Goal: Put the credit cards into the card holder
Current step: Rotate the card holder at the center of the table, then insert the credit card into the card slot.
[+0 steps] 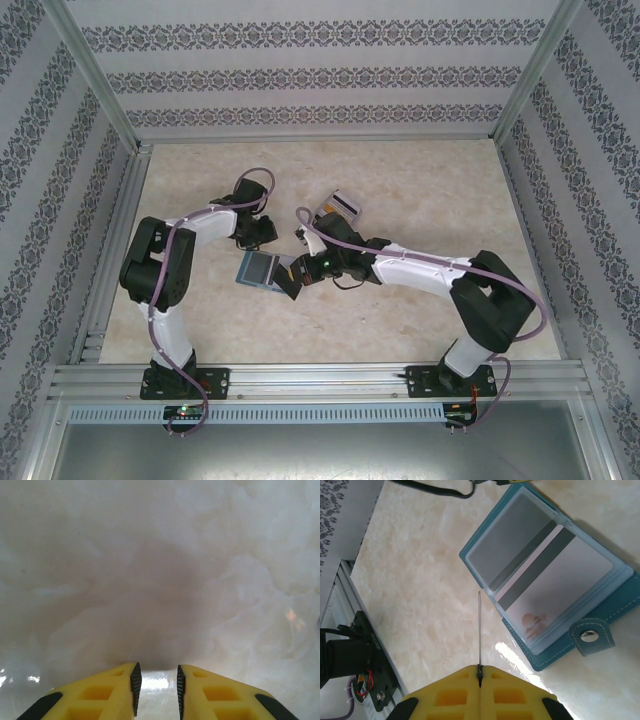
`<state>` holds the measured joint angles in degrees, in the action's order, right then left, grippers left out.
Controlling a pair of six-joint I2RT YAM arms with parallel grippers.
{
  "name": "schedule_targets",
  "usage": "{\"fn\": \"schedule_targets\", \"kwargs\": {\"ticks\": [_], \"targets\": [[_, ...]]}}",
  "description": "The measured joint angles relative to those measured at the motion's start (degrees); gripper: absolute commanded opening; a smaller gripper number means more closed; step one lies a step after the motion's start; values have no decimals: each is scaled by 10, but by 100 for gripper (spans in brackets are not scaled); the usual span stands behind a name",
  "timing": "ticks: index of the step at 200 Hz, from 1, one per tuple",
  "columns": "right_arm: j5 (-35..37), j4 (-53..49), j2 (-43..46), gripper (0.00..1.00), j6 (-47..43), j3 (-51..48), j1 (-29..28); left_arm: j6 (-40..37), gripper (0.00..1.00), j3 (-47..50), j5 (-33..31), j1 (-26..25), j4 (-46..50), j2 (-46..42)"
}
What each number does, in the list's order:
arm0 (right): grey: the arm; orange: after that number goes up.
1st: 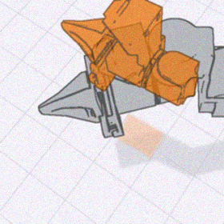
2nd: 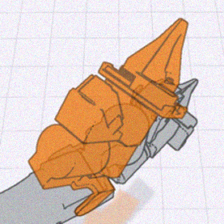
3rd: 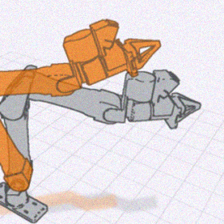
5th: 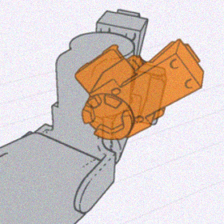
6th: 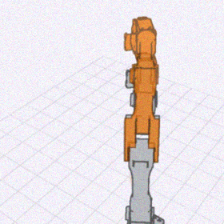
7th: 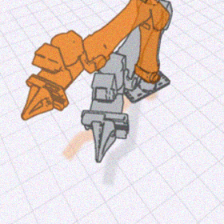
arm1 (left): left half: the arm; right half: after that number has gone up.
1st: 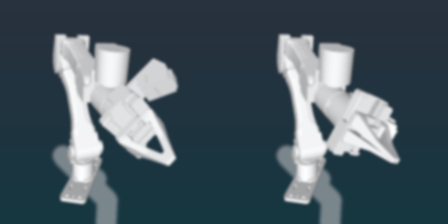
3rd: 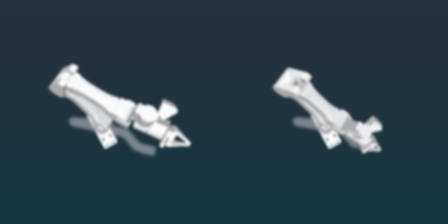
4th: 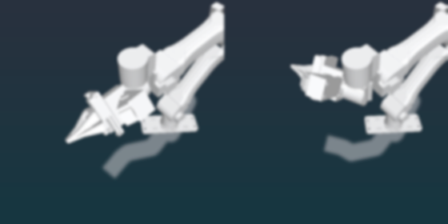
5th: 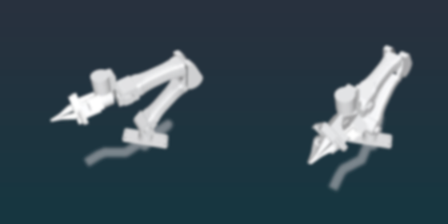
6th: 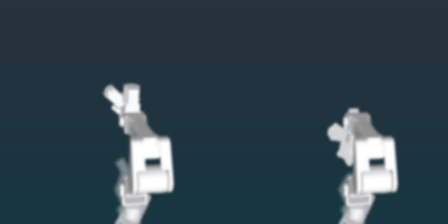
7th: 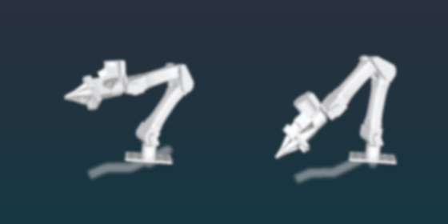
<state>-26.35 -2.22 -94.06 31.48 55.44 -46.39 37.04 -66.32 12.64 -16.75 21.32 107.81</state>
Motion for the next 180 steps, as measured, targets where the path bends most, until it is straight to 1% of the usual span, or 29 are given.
{"fn": "schedule_targets", "kwargs": {"ticks": [33,85,121,180], "targets": [[4,21,-23,6,17,0,0,1,29,48,-10,0,-2,-37],[11,44,-25,5,32,0,1,9,29,113,-13,0,-7,-92],[7,76,-40,5,49,-2,4,9,30,117,-22,0,30,-125],[-5,135,-67,5,87,-21,21,19,30,131,-47,0,54,-234]]}}
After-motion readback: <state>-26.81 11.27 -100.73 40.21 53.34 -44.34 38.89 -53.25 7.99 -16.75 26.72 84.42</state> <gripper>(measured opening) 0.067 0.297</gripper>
